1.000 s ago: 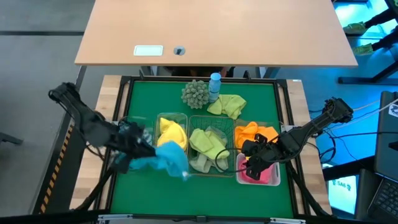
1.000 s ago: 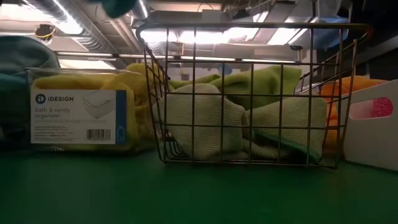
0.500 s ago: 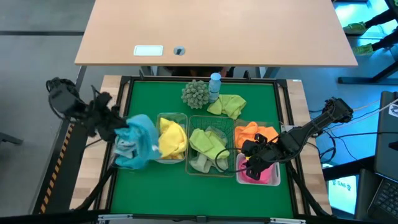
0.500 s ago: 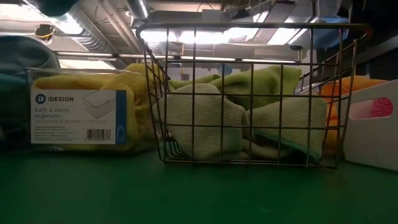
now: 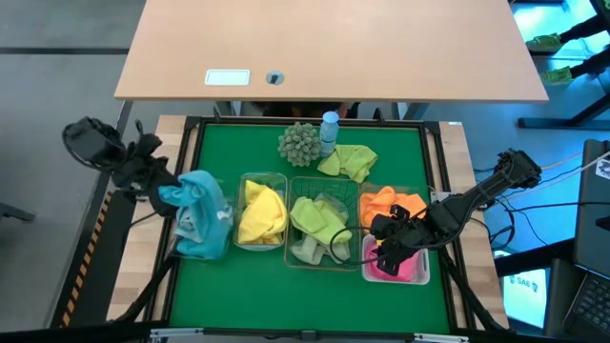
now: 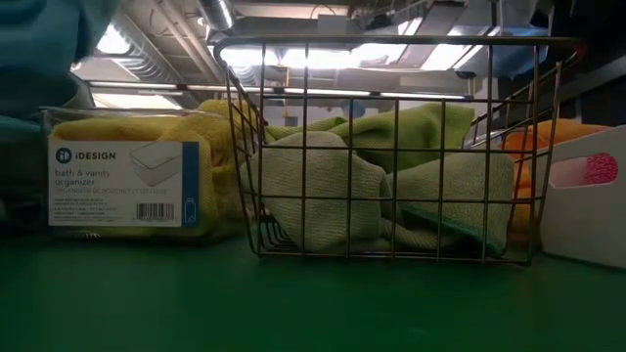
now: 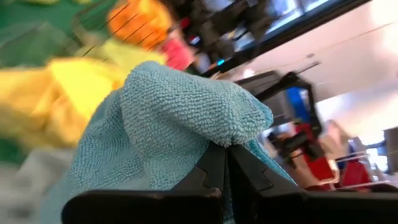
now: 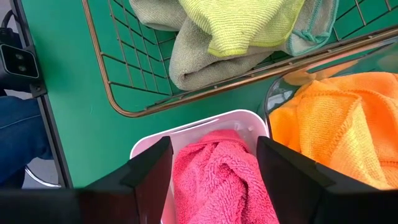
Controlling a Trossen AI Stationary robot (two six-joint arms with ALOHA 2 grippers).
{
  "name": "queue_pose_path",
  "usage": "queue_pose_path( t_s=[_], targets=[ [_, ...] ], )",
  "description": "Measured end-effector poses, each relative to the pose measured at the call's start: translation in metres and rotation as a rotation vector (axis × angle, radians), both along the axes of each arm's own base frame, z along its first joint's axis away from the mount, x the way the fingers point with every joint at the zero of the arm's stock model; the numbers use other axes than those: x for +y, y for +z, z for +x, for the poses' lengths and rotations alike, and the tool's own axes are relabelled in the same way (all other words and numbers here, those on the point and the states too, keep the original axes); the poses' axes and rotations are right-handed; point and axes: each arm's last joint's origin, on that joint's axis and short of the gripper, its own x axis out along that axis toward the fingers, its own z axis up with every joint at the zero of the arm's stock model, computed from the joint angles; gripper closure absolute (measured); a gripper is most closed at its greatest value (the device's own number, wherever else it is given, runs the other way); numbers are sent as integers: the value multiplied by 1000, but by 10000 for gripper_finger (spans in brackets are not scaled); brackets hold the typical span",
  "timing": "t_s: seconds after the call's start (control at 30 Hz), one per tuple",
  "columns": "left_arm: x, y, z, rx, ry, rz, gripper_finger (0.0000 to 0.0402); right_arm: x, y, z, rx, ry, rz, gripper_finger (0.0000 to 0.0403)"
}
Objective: Sort microfiber towel by color & place in baskets
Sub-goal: Put the blue microfiber cloth into the left transparent bin
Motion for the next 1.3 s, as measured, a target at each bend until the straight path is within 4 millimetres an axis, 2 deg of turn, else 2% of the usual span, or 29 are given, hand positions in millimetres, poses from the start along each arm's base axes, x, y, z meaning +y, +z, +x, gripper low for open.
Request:
queue_pose_path(
  t_s=[0.2,0.57,0.87,1.1,1.3],
  targets=[
    [4,-15,-6,163,11,0,401,0,0,0,-1,-1,0,171],
    [3,-21,-2,233,73,89,401,1,1,2,-22,-1,12,171],
    [-16,-26,20,390,53,204,401,2,2,4,-45,-1,27,171],
    [-37,-37,41,628,5,309,401,2,2,4,-45,-1,27,171],
    [-60,-48,68,797,-15,407,401,2,2,4,-45,-1,27,171]
  ],
)
